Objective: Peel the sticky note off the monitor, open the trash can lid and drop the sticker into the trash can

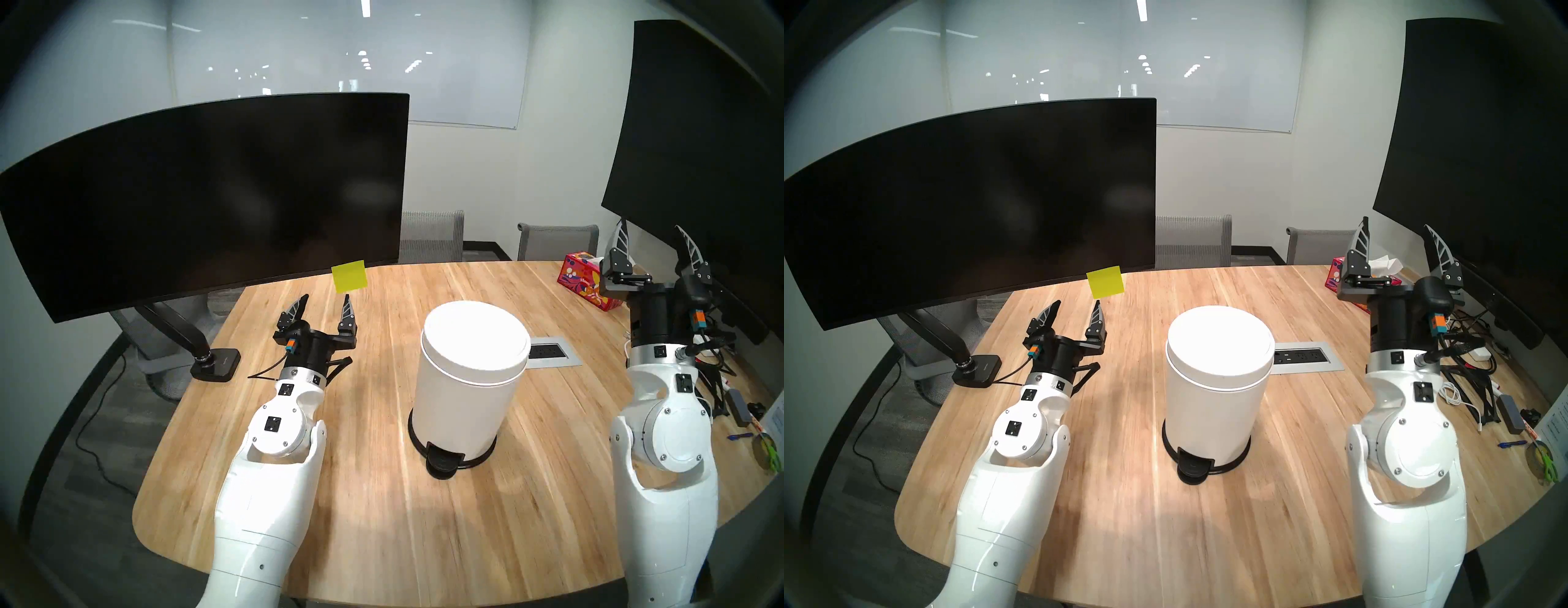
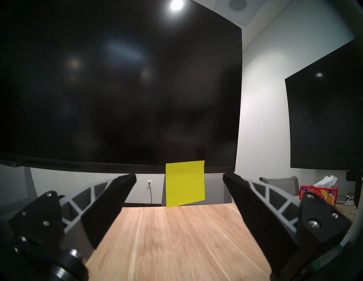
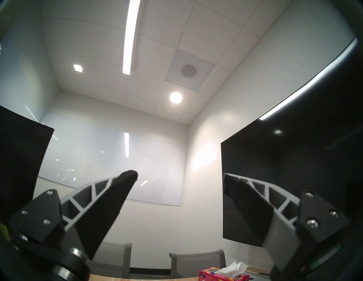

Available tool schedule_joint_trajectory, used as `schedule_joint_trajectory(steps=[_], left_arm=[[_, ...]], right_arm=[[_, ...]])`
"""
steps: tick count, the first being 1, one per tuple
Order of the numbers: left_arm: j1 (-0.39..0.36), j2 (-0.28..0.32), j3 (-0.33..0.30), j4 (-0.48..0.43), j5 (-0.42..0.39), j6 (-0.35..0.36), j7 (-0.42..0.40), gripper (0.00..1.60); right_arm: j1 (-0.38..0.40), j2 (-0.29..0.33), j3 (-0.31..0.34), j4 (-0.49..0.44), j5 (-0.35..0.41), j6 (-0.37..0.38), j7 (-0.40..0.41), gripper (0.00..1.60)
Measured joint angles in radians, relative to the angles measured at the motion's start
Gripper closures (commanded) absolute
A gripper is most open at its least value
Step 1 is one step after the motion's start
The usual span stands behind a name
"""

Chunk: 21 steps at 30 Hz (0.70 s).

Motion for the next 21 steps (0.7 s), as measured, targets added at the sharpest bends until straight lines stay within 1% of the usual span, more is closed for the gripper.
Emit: schedule_joint_trajectory(steps=[5, 9, 12, 16, 21], left_arm=[[-0.058, -0.009, -0.025, 0.051, -0.031, 0.039, -0.008, 0.0], [-0.087, -0.012, -0.036, 0.08, -0.048, 0.056, -0.014, 0.0], [-0.127, -0.018, -0.046, 0.126, -0.078, 0.076, -0.025, 0.0], [-0.158, -0.024, -0.048, 0.166, -0.103, 0.087, -0.039, 0.0], [-0.208, -0.033, -0.043, 0.244, -0.148, 0.086, -0.076, 0.0]], right_arm=[[0.0, 0.0, 0.0, 0.001, 0.0, 0.0, 0.0, 0.0], [0.0, 0.0, 0.0, 0.001, 0.0, 0.0, 0.0, 0.0], [0.0, 0.0, 0.0, 0.001, 0.0, 0.0, 0.0, 0.0], [0.0, 0.0, 0.0, 0.001, 0.0, 0.0, 0.0, 0.0], [0.0, 0.0, 0.0, 0.001, 0.0, 0.0, 0.0, 0.0]])
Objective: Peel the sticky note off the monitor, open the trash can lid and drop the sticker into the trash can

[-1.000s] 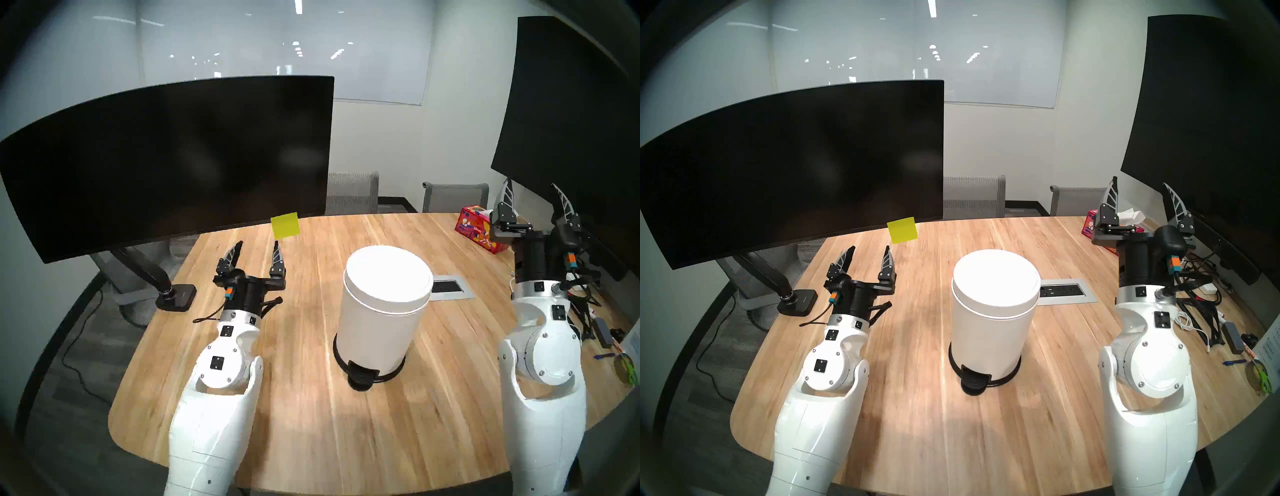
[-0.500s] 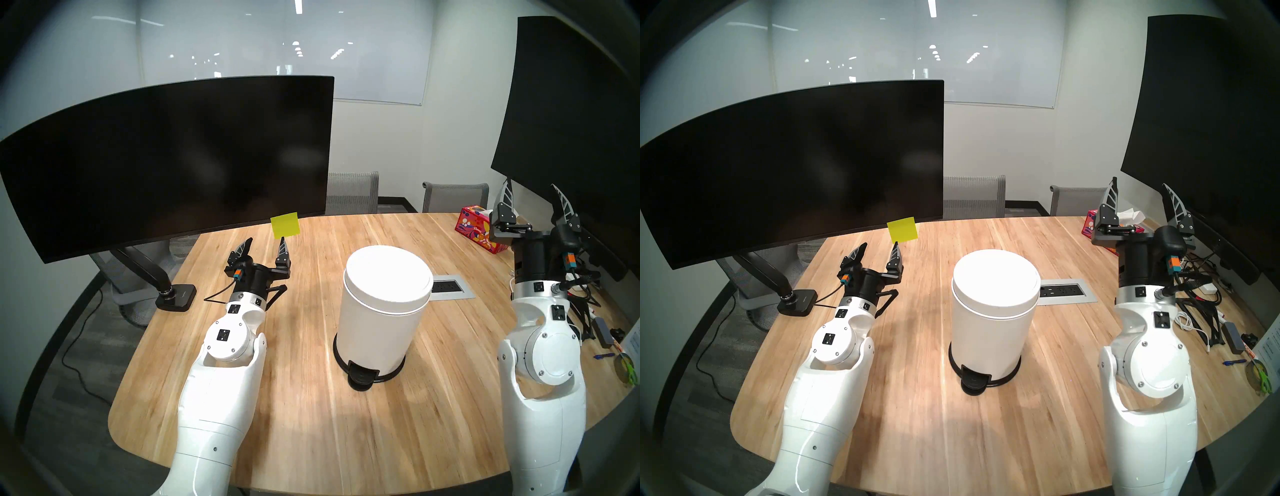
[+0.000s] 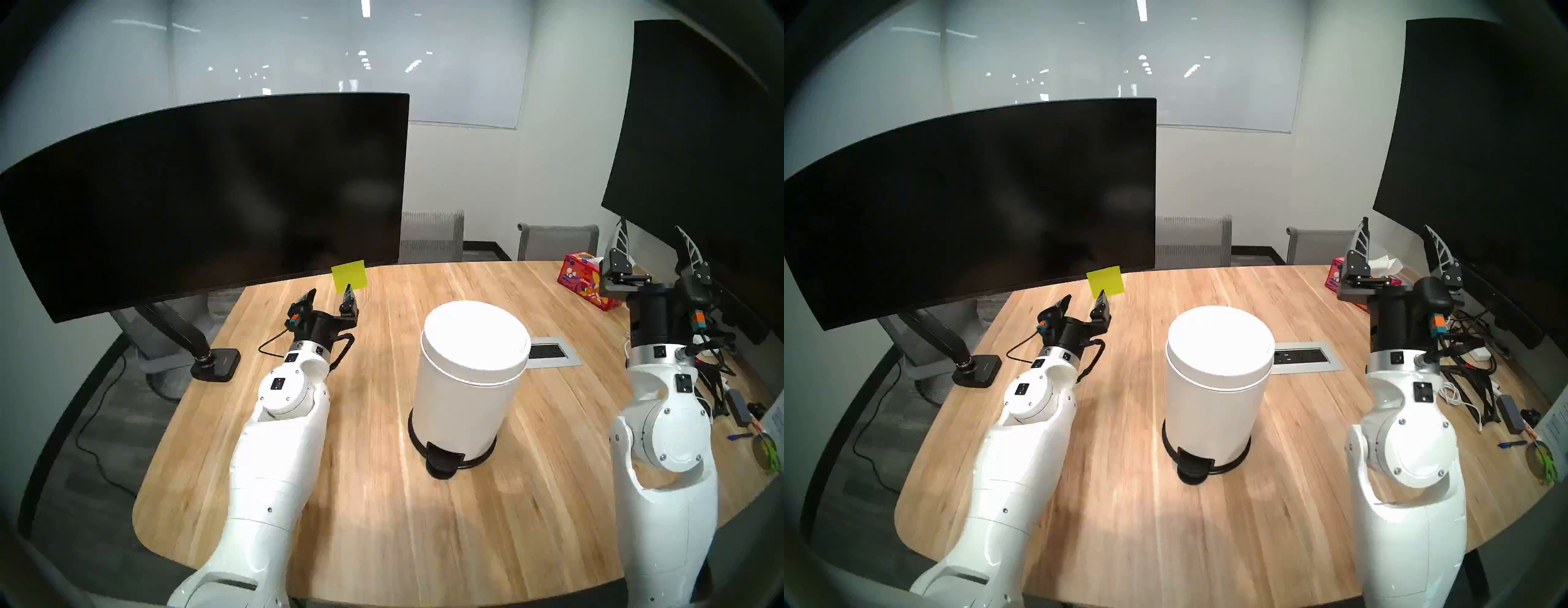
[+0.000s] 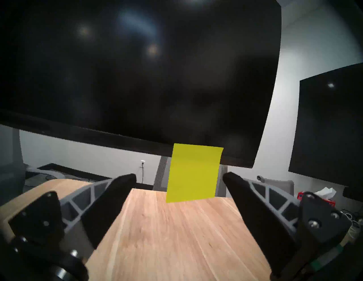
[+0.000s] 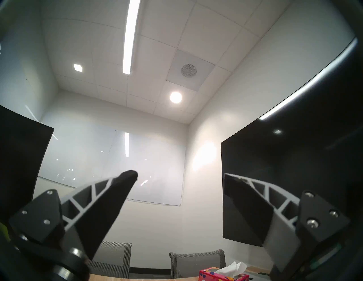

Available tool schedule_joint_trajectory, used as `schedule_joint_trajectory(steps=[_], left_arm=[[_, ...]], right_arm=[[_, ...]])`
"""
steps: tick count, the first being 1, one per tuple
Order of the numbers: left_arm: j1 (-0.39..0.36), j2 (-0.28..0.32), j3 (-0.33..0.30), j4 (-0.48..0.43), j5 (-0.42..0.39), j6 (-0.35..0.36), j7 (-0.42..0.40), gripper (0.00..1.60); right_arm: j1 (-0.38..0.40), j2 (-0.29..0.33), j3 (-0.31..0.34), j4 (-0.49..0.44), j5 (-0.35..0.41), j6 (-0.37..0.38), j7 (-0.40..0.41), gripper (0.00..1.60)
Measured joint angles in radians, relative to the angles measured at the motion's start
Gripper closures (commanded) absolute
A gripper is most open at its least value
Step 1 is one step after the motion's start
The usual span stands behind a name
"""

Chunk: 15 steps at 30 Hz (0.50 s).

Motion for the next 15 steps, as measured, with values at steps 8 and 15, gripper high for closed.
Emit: schedule_joint_trajectory(steps=[8, 15], left_arm=[[-0.072, -0.006, 0.002, 0.14, -0.045, -0.072, -0.061, 0.0], [-0.116, 0.009, -0.03, 0.214, -0.066, -0.14, -0.091, 0.0]], right_arm=[[0.0, 0.0, 0.0, -0.001, 0.0, 0.0, 0.0, 0.0], [0.0, 0.0, 0.0, -0.001, 0.0, 0.0, 0.0, 0.0]])
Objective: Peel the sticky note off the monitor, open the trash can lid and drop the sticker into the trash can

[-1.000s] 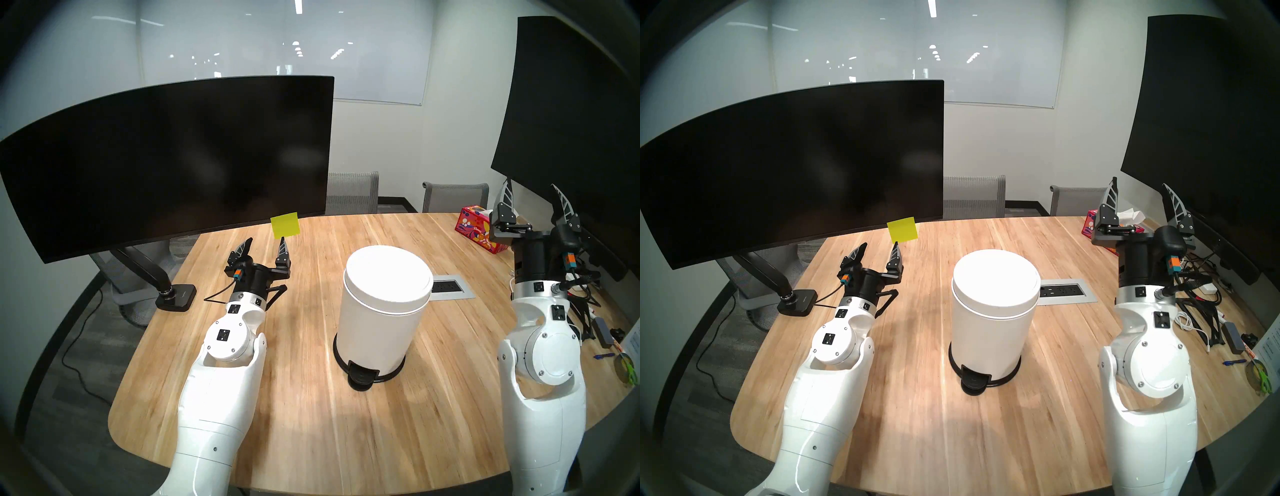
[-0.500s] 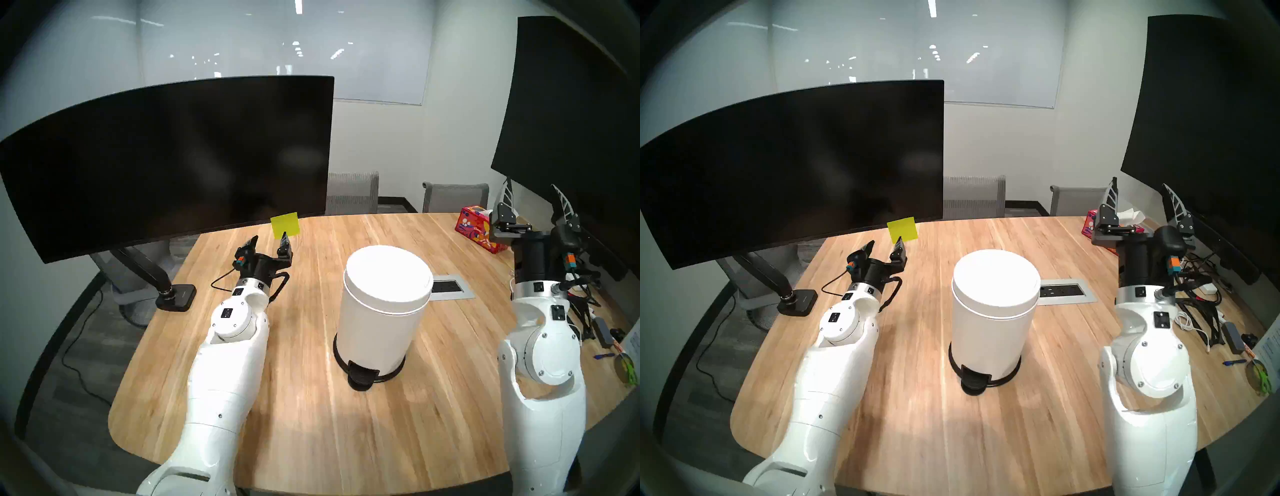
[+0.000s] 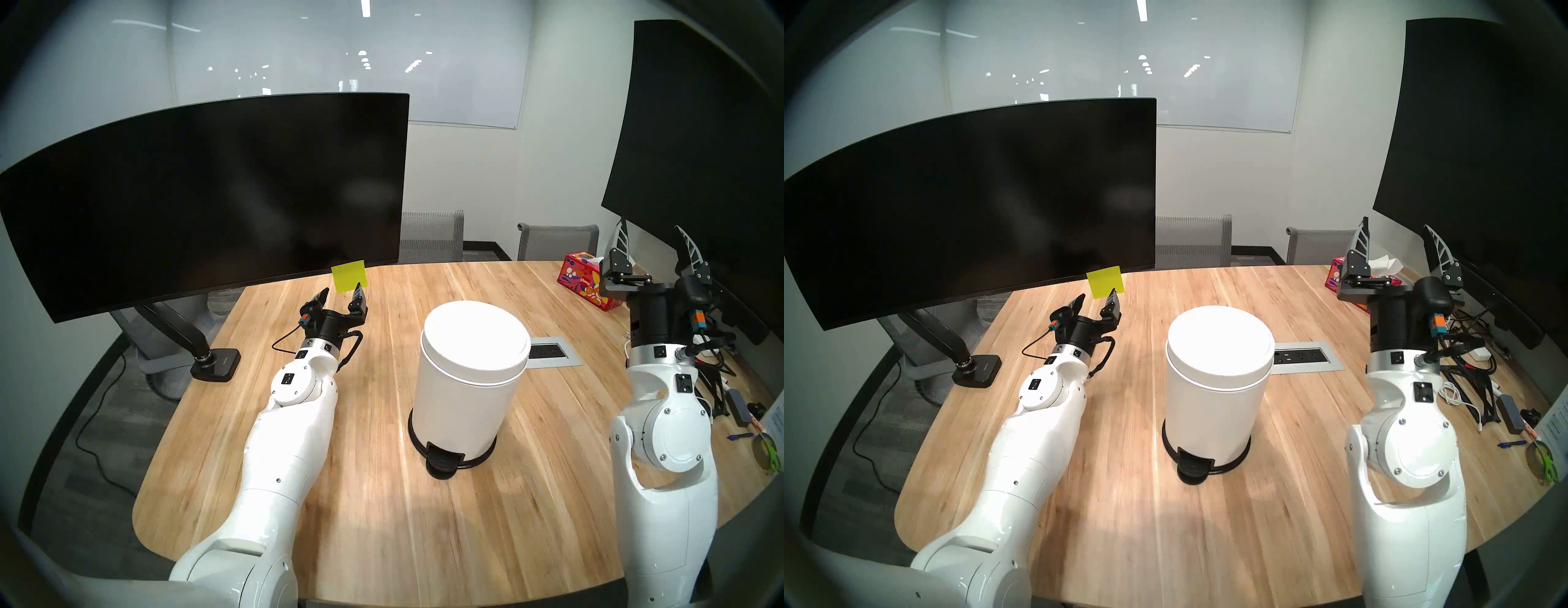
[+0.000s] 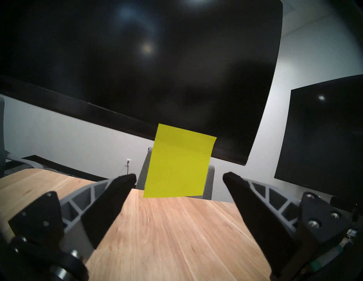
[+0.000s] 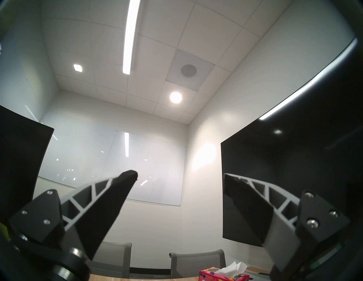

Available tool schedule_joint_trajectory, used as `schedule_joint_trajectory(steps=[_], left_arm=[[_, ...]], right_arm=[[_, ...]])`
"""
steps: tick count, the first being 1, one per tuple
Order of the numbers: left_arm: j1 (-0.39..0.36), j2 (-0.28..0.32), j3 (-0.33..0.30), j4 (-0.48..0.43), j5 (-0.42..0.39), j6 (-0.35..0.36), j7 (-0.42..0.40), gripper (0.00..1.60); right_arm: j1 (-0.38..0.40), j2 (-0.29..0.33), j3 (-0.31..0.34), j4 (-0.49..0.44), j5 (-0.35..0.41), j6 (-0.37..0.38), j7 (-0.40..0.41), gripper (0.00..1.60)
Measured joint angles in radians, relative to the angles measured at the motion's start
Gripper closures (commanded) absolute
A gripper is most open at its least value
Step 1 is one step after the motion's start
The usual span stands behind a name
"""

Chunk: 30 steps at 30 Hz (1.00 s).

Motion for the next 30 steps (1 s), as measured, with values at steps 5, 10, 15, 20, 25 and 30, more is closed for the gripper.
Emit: schedule_joint_trajectory(steps=[5, 10, 15, 20, 25, 30], left_arm=[[-0.021, 0.02, -0.011, 0.025, -0.006, -0.032, -0.028, 0.0], [-0.037, 0.034, -0.008, 0.064, -0.009, -0.065, -0.062, 0.0], [-0.041, 0.036, 0.003, 0.073, -0.015, -0.082, -0.086, 0.0], [-0.045, 0.034, 0.012, 0.074, -0.019, -0.095, -0.099, 0.0], [-0.056, 0.029, 0.026, 0.091, -0.016, -0.106, -0.105, 0.0], [-0.062, 0.023, 0.043, 0.12, 0.006, -0.123, -0.105, 0.0]], right_arm=[[0.0, 0.0, 0.0, 0.0, 0.0, 0.0, 0.0, 0.0], [0.0, 0.0, 0.0, -0.001, 0.0, 0.0, 0.0, 0.0], [0.0, 0.0, 0.0, -0.001, 0.0, 0.0, 0.0, 0.0], [0.0, 0.0, 0.0, -0.001, 0.0, 0.0, 0.0, 0.0], [0.0, 0.0, 0.0, -0.001, 0.0, 0.0, 0.0, 0.0], [0.0, 0.0, 0.0, -0.001, 0.0, 0.0, 0.0, 0.0]])
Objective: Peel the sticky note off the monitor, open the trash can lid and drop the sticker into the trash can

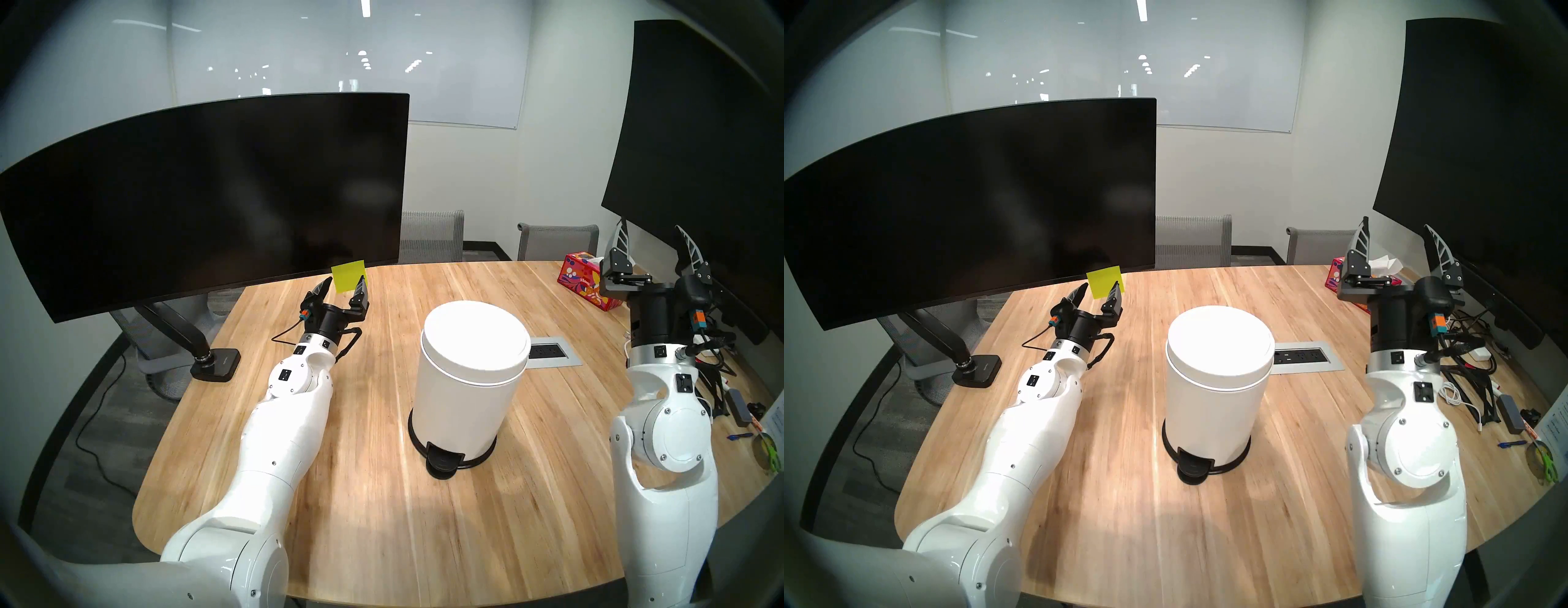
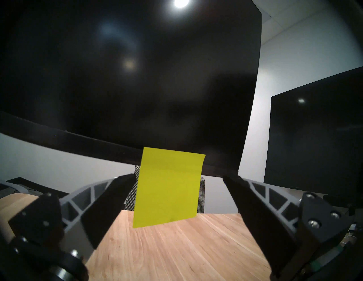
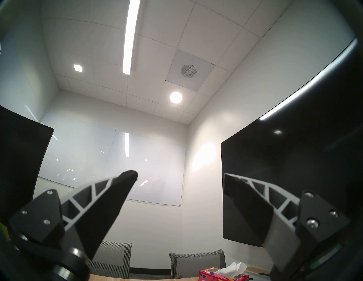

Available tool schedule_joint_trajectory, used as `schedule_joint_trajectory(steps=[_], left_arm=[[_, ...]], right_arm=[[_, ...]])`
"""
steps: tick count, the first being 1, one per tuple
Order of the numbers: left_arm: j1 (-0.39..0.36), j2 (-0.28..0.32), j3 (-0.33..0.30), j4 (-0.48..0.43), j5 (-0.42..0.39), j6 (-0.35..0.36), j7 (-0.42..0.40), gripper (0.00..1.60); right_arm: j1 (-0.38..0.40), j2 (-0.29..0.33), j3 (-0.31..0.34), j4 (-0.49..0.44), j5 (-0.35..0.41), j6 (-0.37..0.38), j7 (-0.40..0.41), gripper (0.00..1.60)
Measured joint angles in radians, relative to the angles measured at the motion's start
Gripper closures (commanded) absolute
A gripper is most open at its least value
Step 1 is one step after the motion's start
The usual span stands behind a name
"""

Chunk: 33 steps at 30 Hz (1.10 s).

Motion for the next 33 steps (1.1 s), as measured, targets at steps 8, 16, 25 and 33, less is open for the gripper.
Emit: schedule_joint_trajectory(steps=[8, 16, 25, 33], left_arm=[[-0.003, -0.008, 0.007, 0.039, 0.026, -0.026, 0.024, 0.0], [-0.022, -0.008, -0.006, 0.078, 0.046, -0.045, 0.058, 0.0], [-0.052, 0.001, -0.02, 0.113, 0.056, -0.058, 0.058, 0.0], [-0.067, -0.009, -0.006, 0.133, 0.057, -0.066, 0.043, 0.0]], right_arm=[[0.0, 0.0, 0.0, 0.0, 0.0, 0.0, 0.0, 0.0], [0.0, 0.0, 0.0, 0.0, 0.0, 0.0, 0.0, 0.0], [0.0, 0.0, 0.0, 0.0, 0.0, 0.0, 0.0, 0.0], [0.0, 0.0, 0.0, 0.0, 0.0, 0.0, 0.0, 0.0]])
